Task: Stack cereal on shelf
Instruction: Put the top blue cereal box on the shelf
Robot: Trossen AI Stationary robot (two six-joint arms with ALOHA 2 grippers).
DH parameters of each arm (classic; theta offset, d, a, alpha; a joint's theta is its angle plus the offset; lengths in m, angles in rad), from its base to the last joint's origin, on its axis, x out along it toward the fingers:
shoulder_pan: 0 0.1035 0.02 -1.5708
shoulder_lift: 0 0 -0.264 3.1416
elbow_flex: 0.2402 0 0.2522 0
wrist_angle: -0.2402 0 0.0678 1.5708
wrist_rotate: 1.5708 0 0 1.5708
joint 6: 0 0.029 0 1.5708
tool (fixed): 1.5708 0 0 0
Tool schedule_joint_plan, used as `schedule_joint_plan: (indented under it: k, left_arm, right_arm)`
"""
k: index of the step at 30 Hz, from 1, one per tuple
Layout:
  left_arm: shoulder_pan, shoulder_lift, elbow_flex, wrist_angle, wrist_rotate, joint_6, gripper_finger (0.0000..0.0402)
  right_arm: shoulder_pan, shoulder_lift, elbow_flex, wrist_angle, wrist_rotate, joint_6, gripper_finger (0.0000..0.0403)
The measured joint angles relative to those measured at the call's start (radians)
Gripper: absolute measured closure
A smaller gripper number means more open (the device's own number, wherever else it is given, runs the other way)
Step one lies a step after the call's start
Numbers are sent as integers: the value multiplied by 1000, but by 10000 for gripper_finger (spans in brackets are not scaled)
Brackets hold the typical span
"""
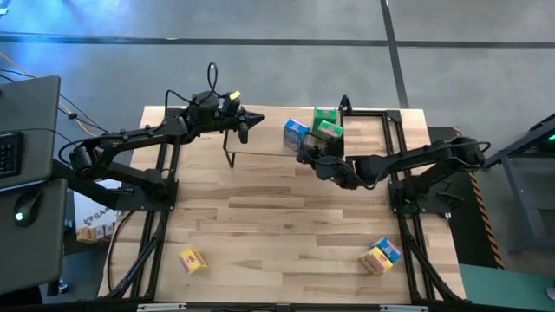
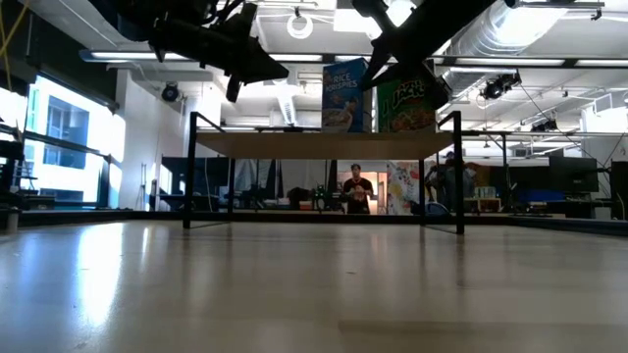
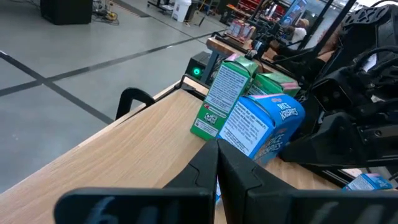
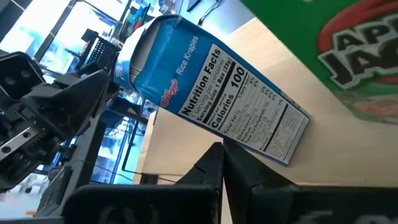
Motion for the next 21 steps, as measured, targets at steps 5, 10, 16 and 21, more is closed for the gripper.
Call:
schedule_joint_plan:
  k: [5, 10, 16, 21]
  left_arm:
    - [0, 0, 0, 0, 0, 0, 402]
    - [0, 0, 0, 0, 0, 0, 401]
    - [0, 0, 0, 0, -3, -1, 401]
    - [0, 0, 0, 0, -6, -2, 401]
  right_arm:
    - [-11, 0, 0, 0, 24, 0, 403]
    - [-28, 0, 0, 0, 28, 0, 403]
    - [-40, 0, 0, 0, 47, 1, 403]
    - [-45, 0, 0, 8, 57, 2, 403]
